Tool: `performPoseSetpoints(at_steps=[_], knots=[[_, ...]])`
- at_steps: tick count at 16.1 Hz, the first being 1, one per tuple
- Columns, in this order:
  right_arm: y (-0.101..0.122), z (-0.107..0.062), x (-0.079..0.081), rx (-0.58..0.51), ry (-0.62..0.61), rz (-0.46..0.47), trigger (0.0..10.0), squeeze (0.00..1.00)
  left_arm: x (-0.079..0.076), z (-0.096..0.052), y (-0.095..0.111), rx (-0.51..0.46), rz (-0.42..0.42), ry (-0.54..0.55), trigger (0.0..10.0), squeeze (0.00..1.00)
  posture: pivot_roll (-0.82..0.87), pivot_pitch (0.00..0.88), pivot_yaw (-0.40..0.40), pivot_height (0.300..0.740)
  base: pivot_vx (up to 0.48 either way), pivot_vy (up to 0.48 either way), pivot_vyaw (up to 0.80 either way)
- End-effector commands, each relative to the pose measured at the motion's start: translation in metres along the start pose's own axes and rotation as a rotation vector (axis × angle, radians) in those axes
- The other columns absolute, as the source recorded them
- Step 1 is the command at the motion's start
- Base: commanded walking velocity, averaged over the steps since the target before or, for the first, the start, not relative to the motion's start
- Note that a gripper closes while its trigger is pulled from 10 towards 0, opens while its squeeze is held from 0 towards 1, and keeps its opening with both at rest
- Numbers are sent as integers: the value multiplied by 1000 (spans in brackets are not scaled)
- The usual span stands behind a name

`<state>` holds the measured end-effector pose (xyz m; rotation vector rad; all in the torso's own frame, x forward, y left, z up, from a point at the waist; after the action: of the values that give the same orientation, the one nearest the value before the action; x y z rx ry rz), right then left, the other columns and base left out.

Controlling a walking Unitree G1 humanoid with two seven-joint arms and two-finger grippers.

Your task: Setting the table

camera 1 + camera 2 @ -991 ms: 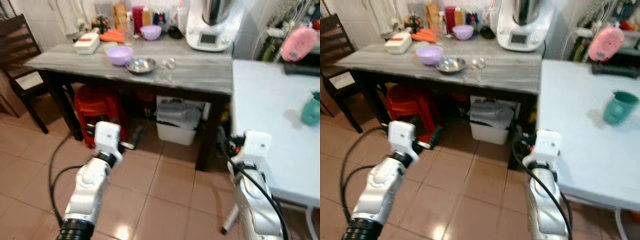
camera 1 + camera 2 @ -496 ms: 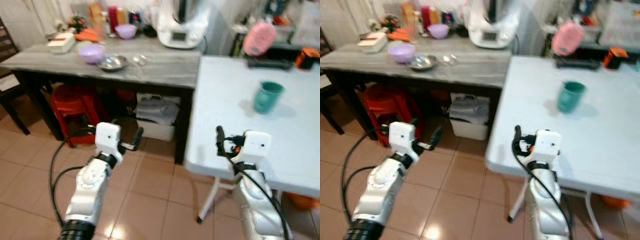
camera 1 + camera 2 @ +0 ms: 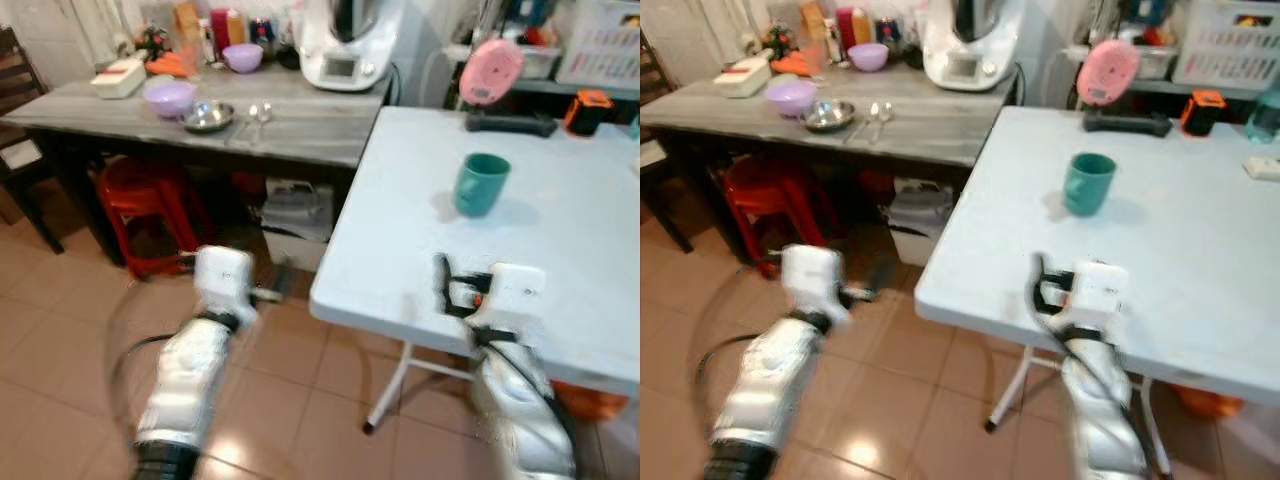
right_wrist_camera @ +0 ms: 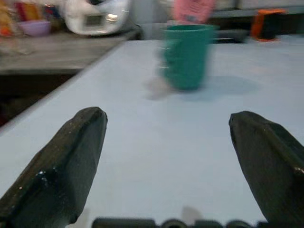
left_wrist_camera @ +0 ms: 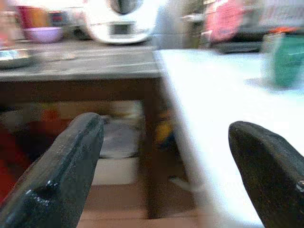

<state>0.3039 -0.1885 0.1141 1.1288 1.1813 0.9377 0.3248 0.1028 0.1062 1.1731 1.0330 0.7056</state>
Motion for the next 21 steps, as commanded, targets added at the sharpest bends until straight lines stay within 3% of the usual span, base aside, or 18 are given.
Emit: performPoseSetpoints(at_steps=[1, 7, 10, 15, 21], knots=[[5, 2, 8, -15, 19, 15, 10000, 0, 11, -2, 9, -23, 26, 19, 10000, 0, -51, 0, 33, 740, 0, 0, 0], [7, 2, 7, -22, 23, 8, 10000, 0, 4, -4, 7, -12, 5, -44, 10000, 0, -55, 0, 28, 740, 0, 0, -288], [15, 2, 9, -69, 41, -42, 10000, 0, 4, -4, 7, -11, -5, -53, 10000, 0, -55, 0, 27, 740, 260, 0, 0], [16, 2, 10, -74, 40, -42, 10000, 0, 0, -4, 6, -11, -15, -70, 10000, 0, -57, 0, 29, 740, 305, 0, 0], [15, 2, 11, -75, 43, -46, 10000, 0, -1, -4, 5, -6, -21, -80, 10000, 0, -60, 0, 30, 740, 317, 0, -390]])
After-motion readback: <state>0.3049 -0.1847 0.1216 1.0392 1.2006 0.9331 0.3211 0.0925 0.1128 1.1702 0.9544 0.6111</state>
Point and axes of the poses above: a point about 5 cm out from each wrist's last joint towards the gripper, its own z axis pointing out of the wrist towards the gripper, its own y axis along the axis of the wrist's last joint, x = y × z, the point moved 3 cm from there along z, pointing out of the wrist towards the gripper, and after that the axes turned 14 degrees about -z, right-handed, at the moved point
